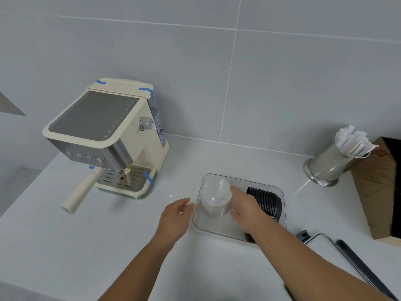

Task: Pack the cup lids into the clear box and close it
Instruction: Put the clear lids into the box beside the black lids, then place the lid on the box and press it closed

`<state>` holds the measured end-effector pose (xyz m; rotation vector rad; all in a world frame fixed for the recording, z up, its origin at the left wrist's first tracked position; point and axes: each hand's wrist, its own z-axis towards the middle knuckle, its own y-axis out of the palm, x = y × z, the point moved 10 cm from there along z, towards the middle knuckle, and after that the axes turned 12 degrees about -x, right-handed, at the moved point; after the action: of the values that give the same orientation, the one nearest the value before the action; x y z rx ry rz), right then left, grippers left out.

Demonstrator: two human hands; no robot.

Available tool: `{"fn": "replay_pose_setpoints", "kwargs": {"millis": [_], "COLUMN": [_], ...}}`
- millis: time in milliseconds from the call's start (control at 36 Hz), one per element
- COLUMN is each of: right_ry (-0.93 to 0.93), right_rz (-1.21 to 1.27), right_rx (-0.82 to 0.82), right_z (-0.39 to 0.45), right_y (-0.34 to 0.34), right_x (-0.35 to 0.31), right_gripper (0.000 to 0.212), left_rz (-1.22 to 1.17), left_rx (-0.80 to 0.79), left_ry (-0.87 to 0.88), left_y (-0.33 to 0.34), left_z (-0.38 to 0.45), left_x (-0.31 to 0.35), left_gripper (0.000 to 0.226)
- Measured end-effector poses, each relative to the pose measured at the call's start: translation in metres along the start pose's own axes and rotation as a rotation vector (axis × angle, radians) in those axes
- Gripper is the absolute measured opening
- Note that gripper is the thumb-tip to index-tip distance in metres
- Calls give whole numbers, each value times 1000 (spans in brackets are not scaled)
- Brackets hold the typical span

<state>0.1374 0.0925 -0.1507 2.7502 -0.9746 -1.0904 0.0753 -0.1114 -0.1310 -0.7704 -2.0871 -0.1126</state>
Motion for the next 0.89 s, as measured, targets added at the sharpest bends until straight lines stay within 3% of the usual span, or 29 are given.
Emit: {"fn": "replay_pose_setpoints", "kwargs": {"millis": [111, 250, 472, 778, 889], "right_ry": [-26, -94, -181, -287, -316], "right_rz": [-25, 48, 195, 337, 370], "right_rx": [-11, -54, -162, -187, -167], "right_z": [-20, -43, -82, -134, -150], "right_y": [-9, -17, -37, -99, -122], "right_x": [-4, -9, -12, -16, -18], "right_gripper": [28, 58, 46, 32, 36], "left_rz": [-110, -258, -563, -577, -557], "left_rx": [26, 41, -83, -227, -260], "left_ry": [14, 14, 37, -8, -30], "left_y": [-9, -19, 12, 87, 113], "left_z": [-14, -29, -61, -83, -86], "left_x": [6, 9, 16, 25, 25], "left_gripper": [33, 24, 20, 21, 22]}}
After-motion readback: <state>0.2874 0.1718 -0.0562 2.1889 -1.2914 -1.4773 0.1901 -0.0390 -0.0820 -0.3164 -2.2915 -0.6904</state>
